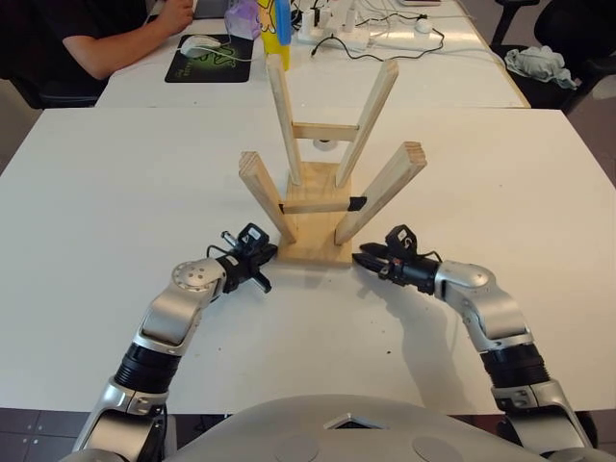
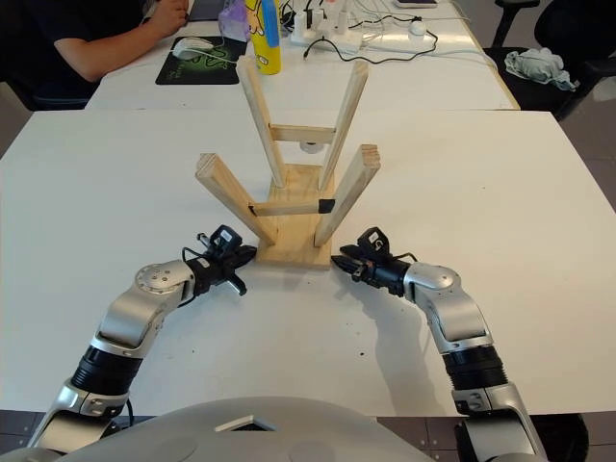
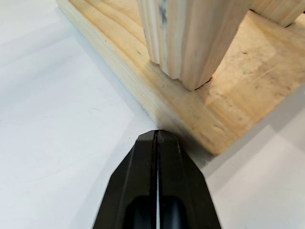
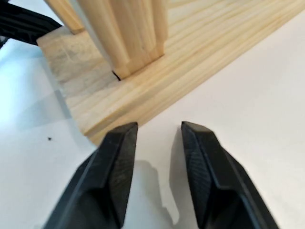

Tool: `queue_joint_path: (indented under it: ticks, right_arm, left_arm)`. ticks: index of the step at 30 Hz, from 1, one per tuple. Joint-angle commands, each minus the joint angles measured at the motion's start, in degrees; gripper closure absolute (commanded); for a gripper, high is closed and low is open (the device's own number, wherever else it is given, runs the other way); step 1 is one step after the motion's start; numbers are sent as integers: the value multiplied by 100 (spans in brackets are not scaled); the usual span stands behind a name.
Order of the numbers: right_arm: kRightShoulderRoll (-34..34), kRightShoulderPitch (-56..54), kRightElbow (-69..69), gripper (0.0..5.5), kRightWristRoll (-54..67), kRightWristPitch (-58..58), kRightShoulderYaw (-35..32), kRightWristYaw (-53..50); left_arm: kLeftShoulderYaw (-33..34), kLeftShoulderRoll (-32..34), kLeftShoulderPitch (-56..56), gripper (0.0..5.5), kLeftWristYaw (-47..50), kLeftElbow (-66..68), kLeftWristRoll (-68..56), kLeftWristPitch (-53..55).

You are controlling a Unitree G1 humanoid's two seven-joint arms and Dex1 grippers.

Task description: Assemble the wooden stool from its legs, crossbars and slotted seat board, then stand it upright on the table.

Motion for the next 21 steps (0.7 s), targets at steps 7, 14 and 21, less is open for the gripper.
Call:
queue_joint_path:
  ticks: [7, 14, 21]
  right_arm:
    - [-116, 149, 74, 546, -110, -154, -286, -174]
    - [-73, 424, -145, 546, -130, -10, -87, -149]
    - [-92, 99, -60, 546, -115, 94, 164, 60]
  left_arm:
    - [1081, 1720, 1132, 550, -1591, -1182, -904, 149]
    - [1069, 1257, 982, 550, -1896, -2390, -2559, 802]
    - [-182, -32, 805, 550, -178, -1679, -1167, -116]
